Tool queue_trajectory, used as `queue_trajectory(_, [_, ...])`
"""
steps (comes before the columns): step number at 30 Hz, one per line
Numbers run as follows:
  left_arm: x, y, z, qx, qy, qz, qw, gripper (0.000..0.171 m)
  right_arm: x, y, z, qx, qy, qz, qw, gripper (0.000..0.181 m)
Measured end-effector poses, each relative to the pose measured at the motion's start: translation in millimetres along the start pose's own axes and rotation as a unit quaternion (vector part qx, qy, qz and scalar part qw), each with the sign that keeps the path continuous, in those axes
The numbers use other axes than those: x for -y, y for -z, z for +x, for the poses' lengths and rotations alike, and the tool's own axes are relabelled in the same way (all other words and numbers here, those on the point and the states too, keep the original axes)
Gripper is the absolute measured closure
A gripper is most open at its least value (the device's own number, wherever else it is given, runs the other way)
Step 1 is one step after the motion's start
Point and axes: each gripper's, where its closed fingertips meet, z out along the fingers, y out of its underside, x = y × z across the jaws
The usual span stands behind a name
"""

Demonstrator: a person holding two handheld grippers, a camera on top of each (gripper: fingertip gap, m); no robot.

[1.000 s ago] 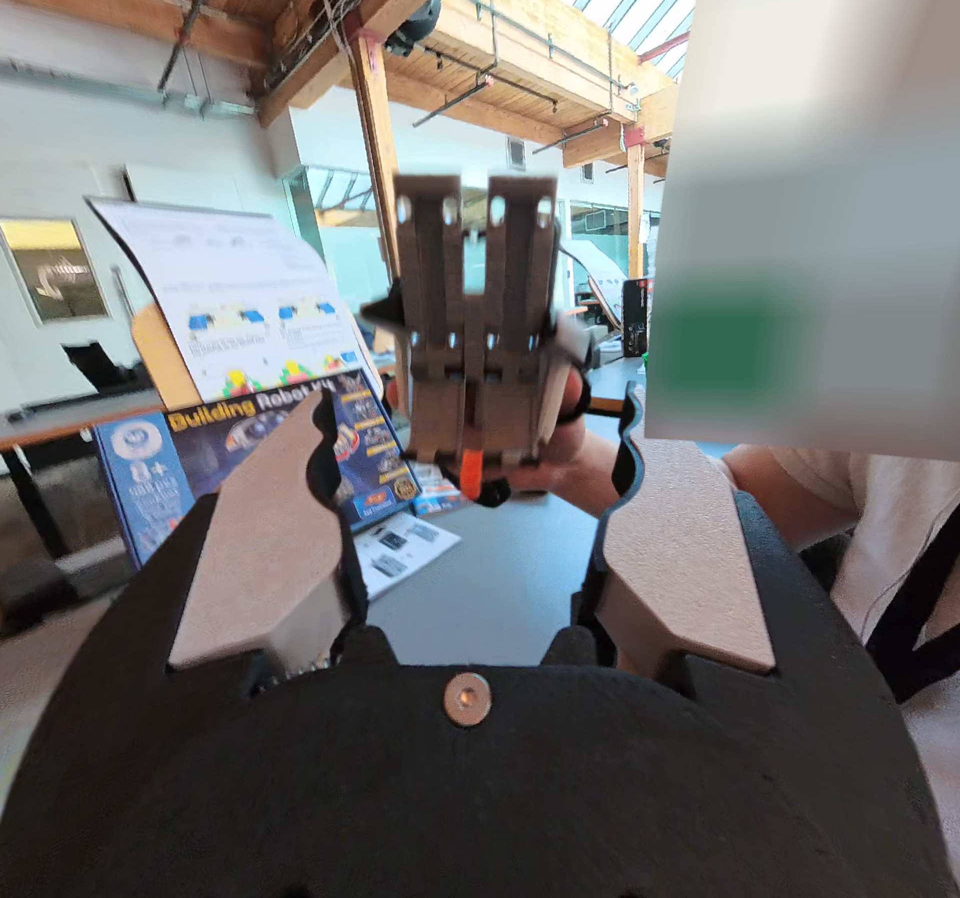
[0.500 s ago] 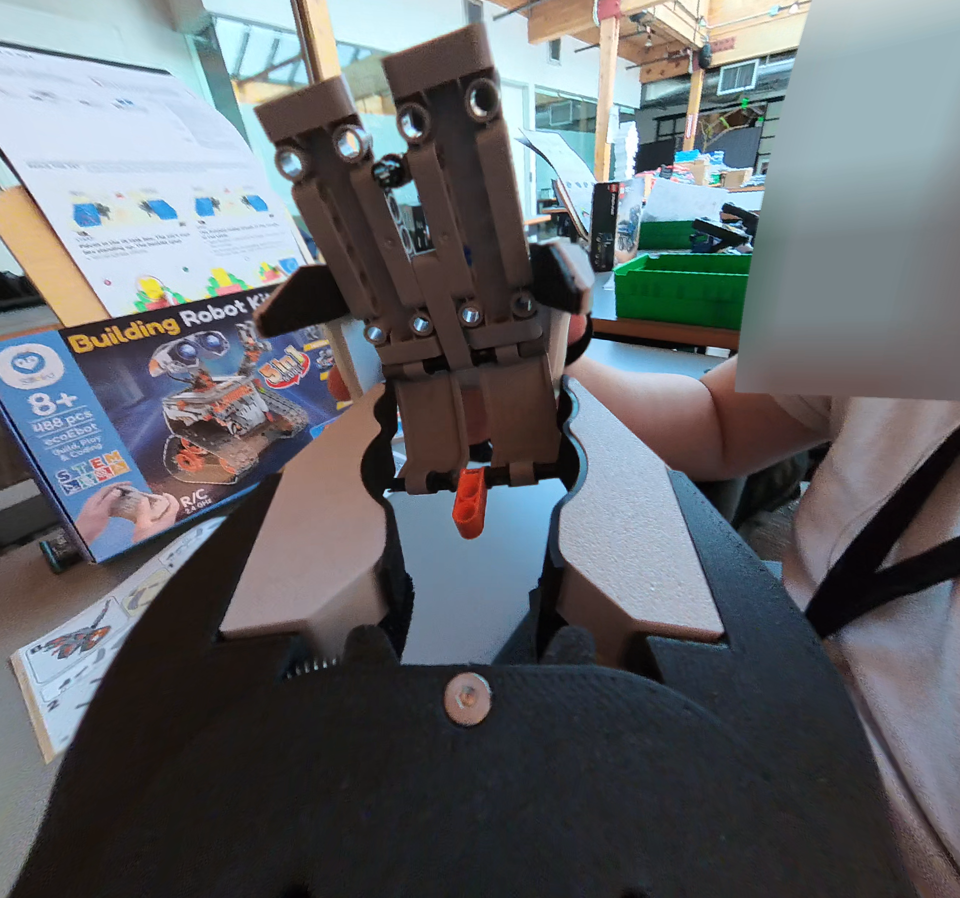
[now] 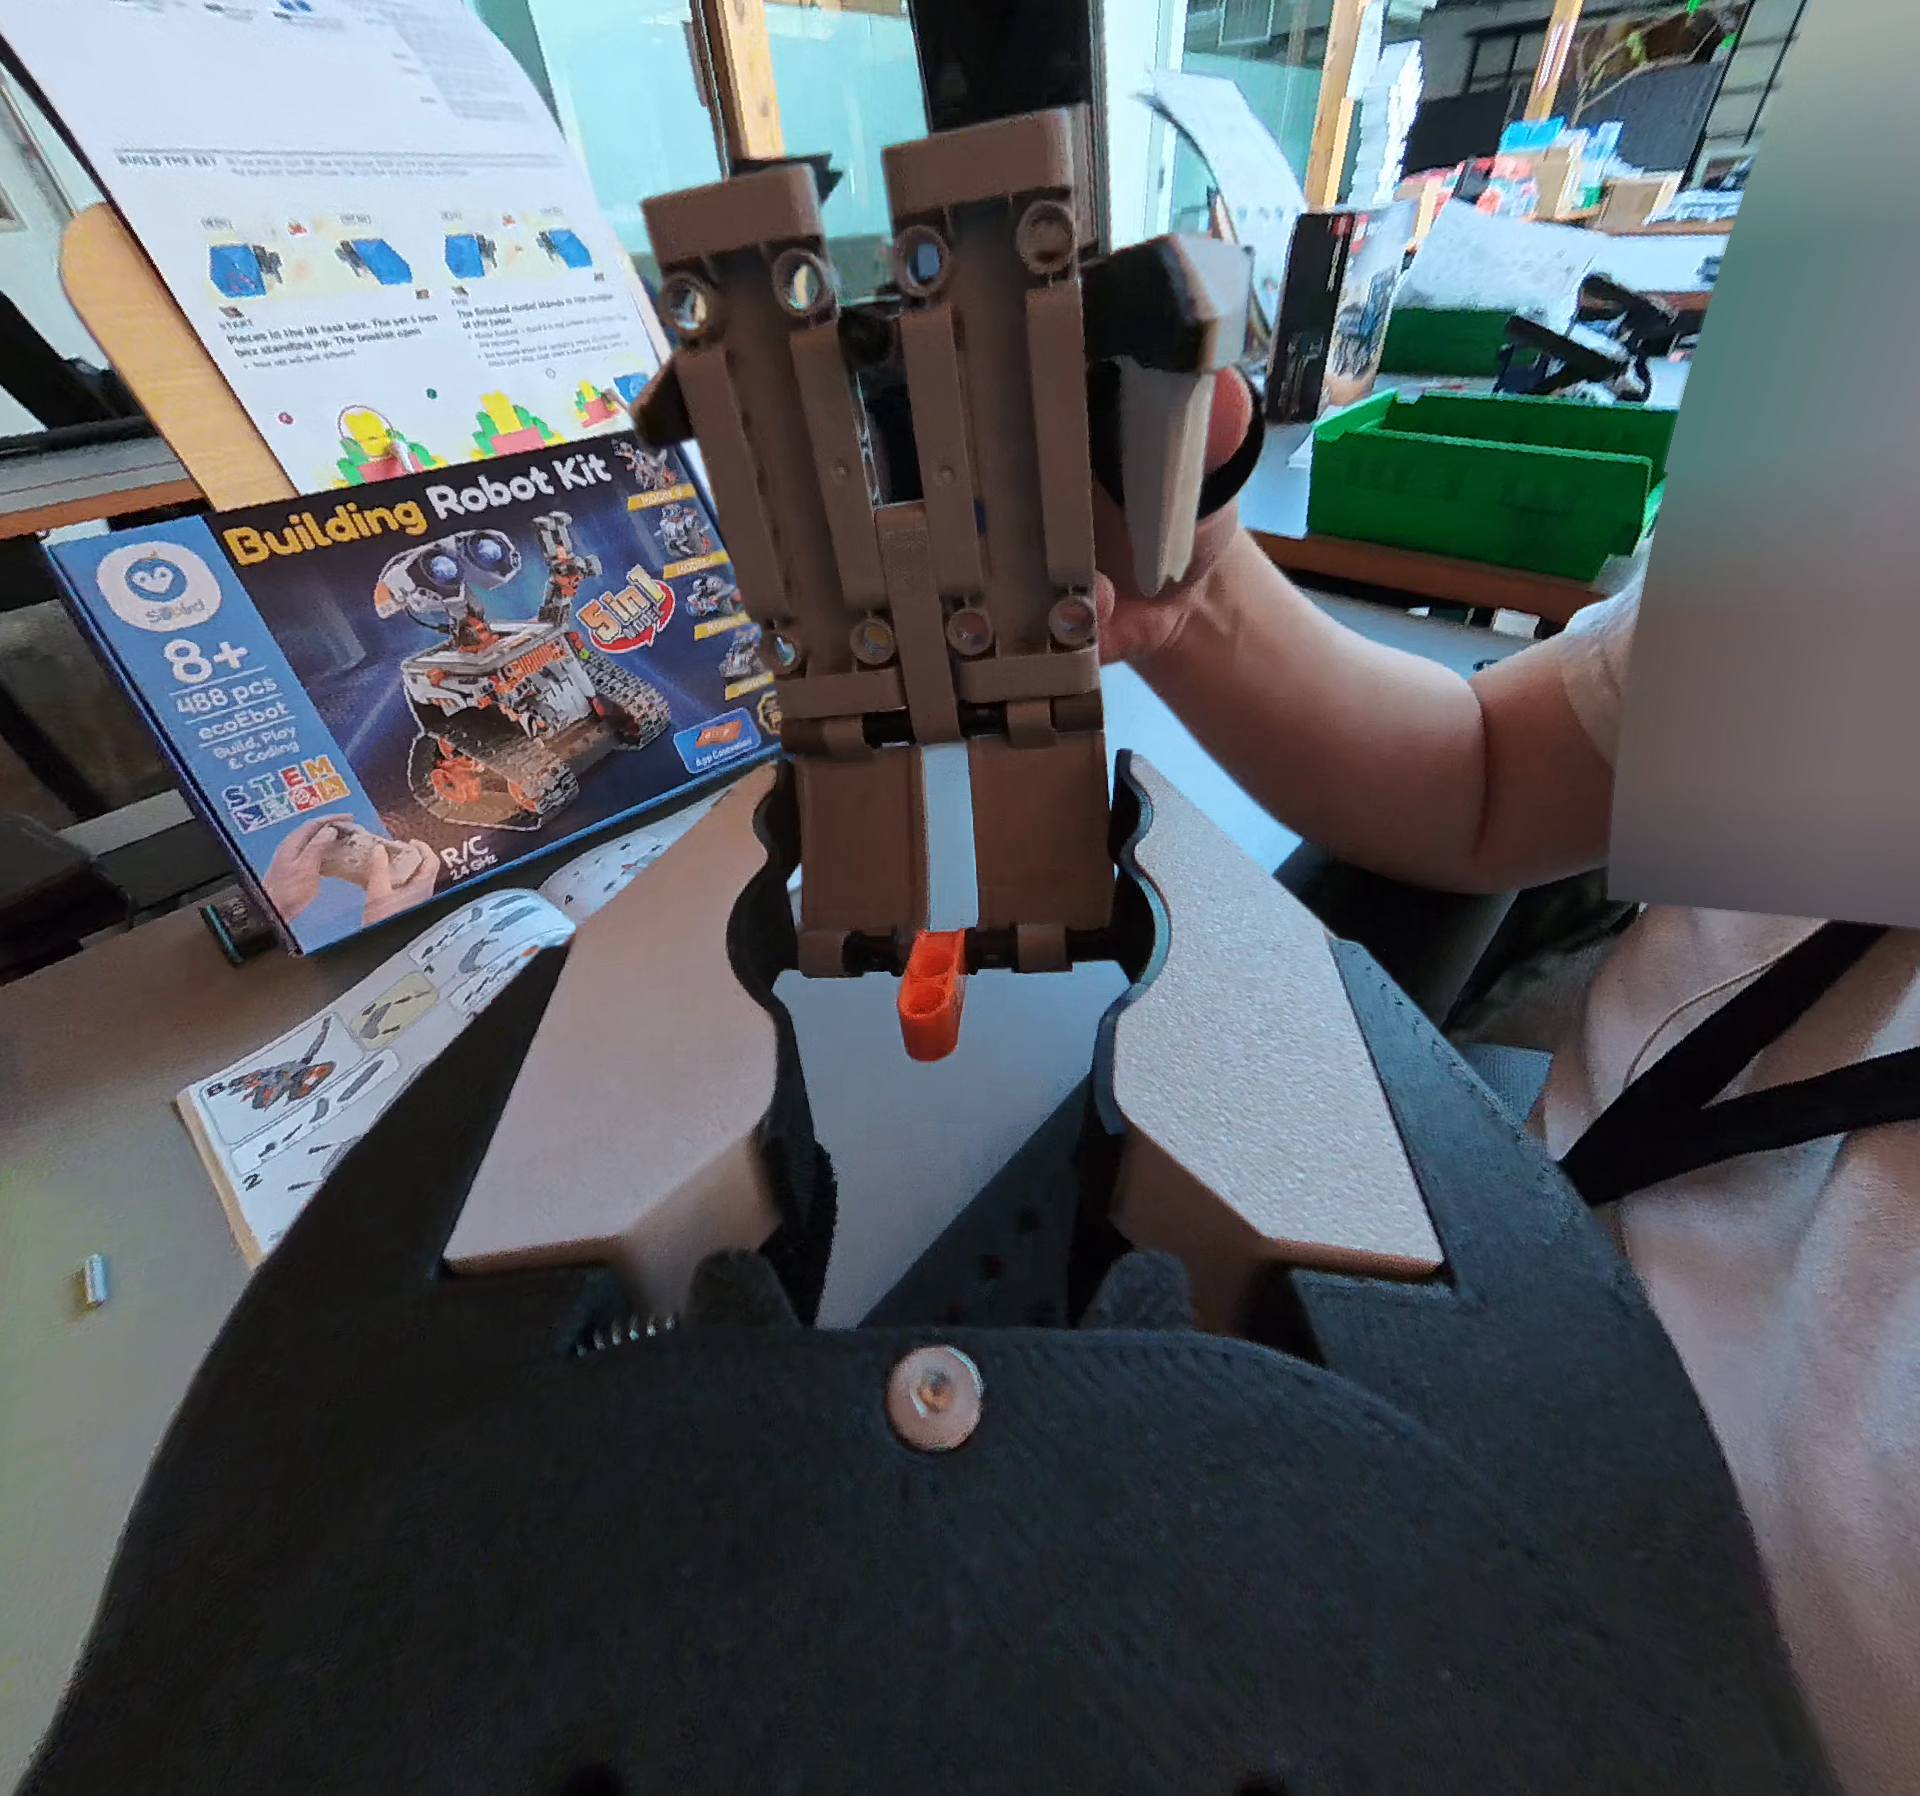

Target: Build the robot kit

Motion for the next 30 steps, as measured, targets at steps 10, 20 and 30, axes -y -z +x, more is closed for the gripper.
queue_trajectory(10, [2.2, 3.0, 1.5, 0.011, -0.009, -0.018, 1.000, 0.114, 2.7, 5.7, 2.2, 0.002, -0.012, 0.003, 1.000, 0.122])
queue_trajectory(20, [-2.2, 2.4, -0.3, 0.015, -0.004, -0.022, 1.000, 0.114, -1.9, 4.8, 5.3, 0.007, -0.024, 0.000, 1.000, 0.123])
queue_trajectory(30, [26.5, 9.9, 8.4, -0.040, 0.011, 0.179, 0.983, 0.113, -13.3, -19.0, -10.8, 0.012, -0.009, -0.020, 1.000, 0.115])
